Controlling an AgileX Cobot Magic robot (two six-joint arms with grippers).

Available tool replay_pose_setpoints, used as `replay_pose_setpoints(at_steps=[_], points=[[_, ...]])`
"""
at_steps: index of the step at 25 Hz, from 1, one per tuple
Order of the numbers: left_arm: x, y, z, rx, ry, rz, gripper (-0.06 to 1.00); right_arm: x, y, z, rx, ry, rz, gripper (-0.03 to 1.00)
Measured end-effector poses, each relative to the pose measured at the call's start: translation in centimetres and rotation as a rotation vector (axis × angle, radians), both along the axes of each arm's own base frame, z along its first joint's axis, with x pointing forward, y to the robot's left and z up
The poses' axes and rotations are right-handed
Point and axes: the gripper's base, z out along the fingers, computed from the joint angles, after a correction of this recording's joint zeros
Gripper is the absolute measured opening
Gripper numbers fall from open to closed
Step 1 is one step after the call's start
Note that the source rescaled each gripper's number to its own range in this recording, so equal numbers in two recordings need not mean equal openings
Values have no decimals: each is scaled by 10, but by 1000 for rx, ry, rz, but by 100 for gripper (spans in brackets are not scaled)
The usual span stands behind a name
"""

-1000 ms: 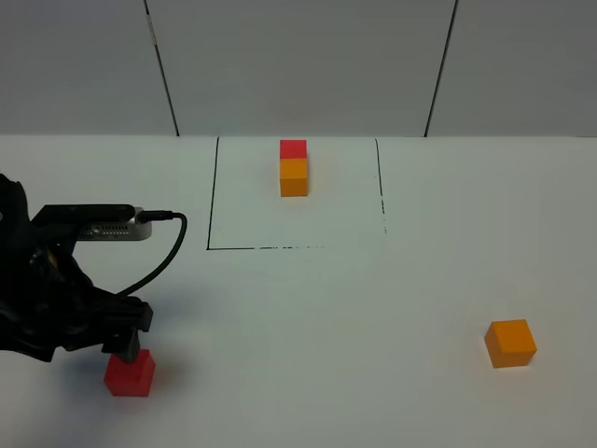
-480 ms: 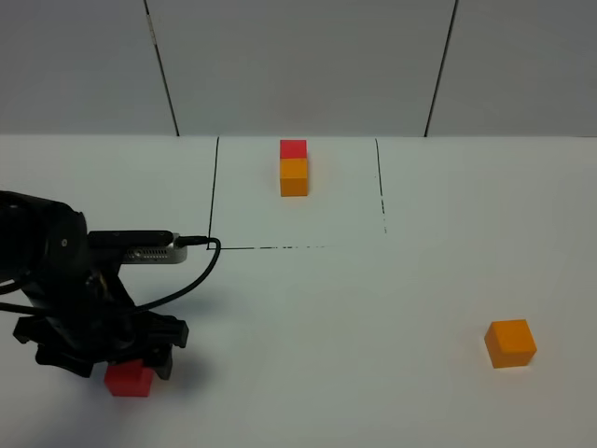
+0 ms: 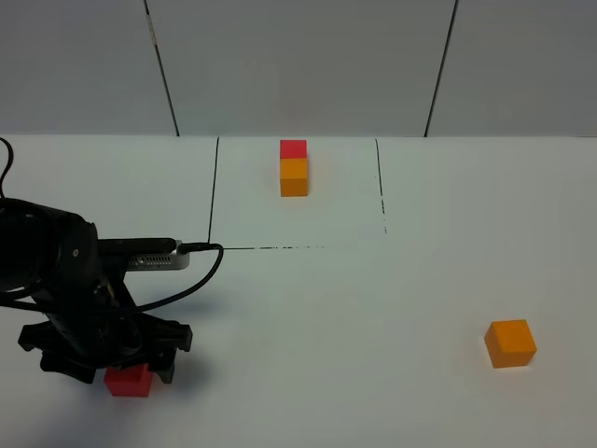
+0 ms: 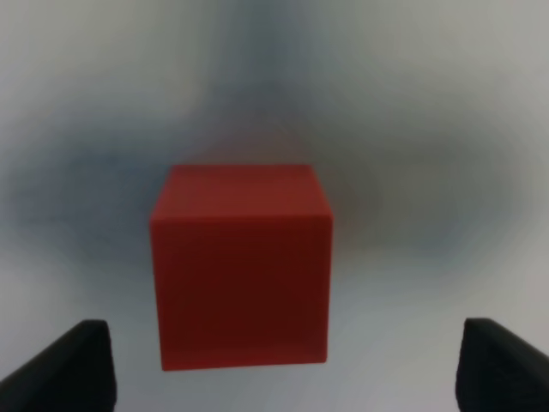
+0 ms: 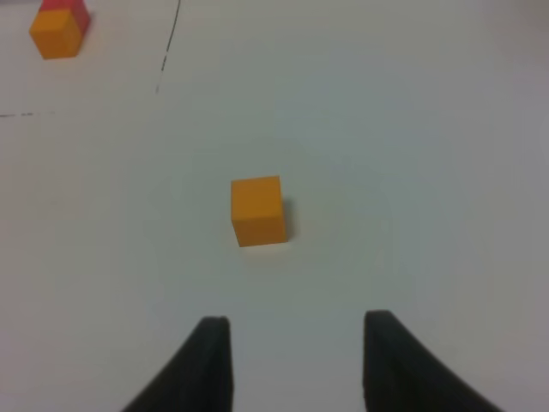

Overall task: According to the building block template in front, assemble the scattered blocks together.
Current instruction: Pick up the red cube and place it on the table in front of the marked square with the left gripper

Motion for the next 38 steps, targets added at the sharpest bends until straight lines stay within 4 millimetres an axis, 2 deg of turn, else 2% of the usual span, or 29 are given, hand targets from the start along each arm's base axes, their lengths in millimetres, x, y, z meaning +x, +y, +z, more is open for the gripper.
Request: replay_pose_setpoints(at_steps=[13, 29, 33, 38], points=[[2, 0, -1, 17, -25, -7, 69, 0, 0, 0, 1, 0, 1, 1], [5, 0, -34, 55, 43, -16, 69, 0, 0, 0, 4, 0, 3, 1], [-1, 2, -42, 59, 51, -15, 69, 0, 1, 0, 12, 0, 8, 1], [-2, 3, -44, 58, 37, -16, 68, 0, 1, 0, 14, 0, 9, 1]])
